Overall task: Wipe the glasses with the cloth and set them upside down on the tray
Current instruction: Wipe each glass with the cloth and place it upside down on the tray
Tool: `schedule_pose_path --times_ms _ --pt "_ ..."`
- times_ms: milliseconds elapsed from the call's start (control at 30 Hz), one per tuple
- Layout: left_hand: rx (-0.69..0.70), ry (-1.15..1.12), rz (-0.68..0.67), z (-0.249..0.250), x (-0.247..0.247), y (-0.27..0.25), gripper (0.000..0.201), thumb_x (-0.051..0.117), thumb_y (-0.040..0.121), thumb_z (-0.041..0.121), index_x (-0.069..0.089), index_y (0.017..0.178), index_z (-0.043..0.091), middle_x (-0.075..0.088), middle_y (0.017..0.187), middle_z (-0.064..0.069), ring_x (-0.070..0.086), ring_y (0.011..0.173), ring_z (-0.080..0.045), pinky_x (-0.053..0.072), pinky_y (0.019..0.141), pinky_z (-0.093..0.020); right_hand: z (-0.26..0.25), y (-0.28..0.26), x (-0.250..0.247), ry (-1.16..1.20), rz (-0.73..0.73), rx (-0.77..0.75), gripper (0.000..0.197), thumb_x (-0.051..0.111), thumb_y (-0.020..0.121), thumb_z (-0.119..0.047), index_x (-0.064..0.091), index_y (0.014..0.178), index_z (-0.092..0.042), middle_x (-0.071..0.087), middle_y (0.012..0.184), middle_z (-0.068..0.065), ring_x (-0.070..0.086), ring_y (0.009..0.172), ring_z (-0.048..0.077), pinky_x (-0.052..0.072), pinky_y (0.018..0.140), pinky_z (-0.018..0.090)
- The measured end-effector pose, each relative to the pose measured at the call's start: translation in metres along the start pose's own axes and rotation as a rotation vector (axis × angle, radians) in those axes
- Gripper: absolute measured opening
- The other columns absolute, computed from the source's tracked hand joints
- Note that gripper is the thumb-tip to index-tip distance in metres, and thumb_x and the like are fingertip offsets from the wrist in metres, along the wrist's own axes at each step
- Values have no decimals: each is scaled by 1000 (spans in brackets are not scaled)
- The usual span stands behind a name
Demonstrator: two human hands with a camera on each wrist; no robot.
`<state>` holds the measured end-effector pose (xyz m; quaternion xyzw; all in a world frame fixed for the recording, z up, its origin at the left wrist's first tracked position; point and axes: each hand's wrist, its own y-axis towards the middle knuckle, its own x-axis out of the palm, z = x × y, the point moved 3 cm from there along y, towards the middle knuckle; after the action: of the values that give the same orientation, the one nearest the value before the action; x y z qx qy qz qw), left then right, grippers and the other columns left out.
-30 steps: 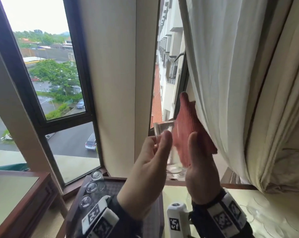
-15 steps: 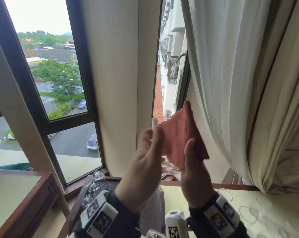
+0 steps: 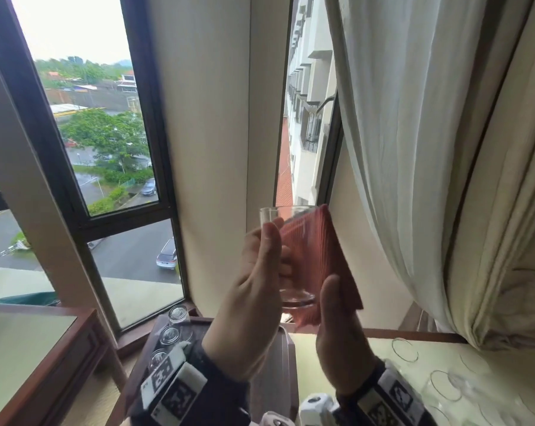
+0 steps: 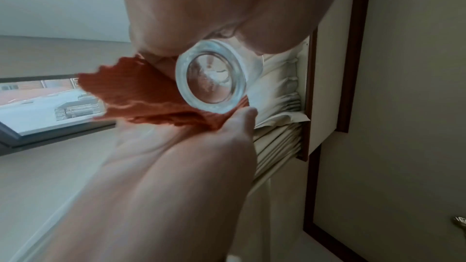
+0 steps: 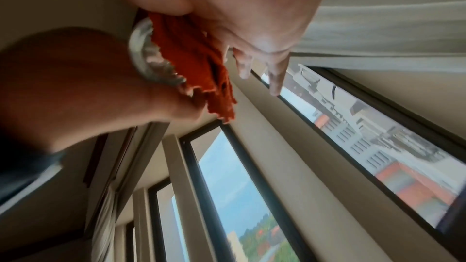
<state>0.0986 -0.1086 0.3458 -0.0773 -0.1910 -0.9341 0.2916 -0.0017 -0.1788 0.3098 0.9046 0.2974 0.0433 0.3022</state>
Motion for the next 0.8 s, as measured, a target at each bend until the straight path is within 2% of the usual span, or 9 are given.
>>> schedule_pose_path --times_ms 33,133,233,300,367,467,600,700,800 --pt "5 12 -12 -6 2 -3 50 32 106 65 61 126 29 62 89 -10 64 84 -25 60 84 -43 -2 8 -2 95 -31 106 70 48 86 -80 64 124 -25 70 106 15 67 103 36 52 102 49" --pt "-16 59 26 -14 6 -5 51 32 97 74 64 119 41 64 100 -2 64 91 -13 56 88 -32 -16 22 -5 176 -69 174 80 53 77 -84 63 127 -22 70 126 0 56 132 33 48 107 45" --pt "-75 39 50 -11 6 2 64 29 104 74 65 131 28 73 118 -9 71 111 -23 55 102 -50 -41 14 7 -18 -145 -237 58 31 105 -46 43 151 -12 34 163 5 20 154 30 19 125 47" --pt "-88 -30 67 2 1 9 63 29 107 67 63 132 20 78 114 -10 75 110 -26 55 101 -50 -37 -3 17 -65 -176 -317 58 26 109 -38 36 152 -2 20 168 6 9 156 31 12 126 53" --pt "-95 -97 89 13 -6 15 67 42 92 81 59 128 27 75 113 -5 77 105 -23 55 100 -49 -27 -18 20 -57 -183 -340 60 26 109 -42 36 153 -2 21 167 9 11 156 33 15 124 58" --pt "-57 17 30 20 -6 16 97 66 65 85 48 128 14 72 89 6 76 76 -12 61 81 -40 -7 -32 18 -12 -87 -295 53 27 108 -51 39 155 -29 38 161 -3 30 152 22 27 123 42" --pt "-65 126 -35 4 5 -2 92 82 67 73 44 126 13 73 101 -19 76 80 -23 63 77 -30 -12 -12 3 134 40 73 55 39 88 -81 62 119 -41 74 114 -13 69 108 6 56 88 24" --pt "-57 226 -40 -7 13 -13 67 63 83 80 53 122 26 72 109 -3 72 96 -8 58 85 -27 -37 13 -15 185 -27 191 39 42 89 -73 54 102 -39 69 82 -38 65 83 -20 49 68 3" --pt "-70 163 -39 -8 18 -12 57 41 97 74 62 124 28 73 107 9 69 100 -3 55 86 -18 -48 17 -9 127 -99 12 63 46 77 -89 66 118 -46 70 119 -23 60 126 7 52 91 17"
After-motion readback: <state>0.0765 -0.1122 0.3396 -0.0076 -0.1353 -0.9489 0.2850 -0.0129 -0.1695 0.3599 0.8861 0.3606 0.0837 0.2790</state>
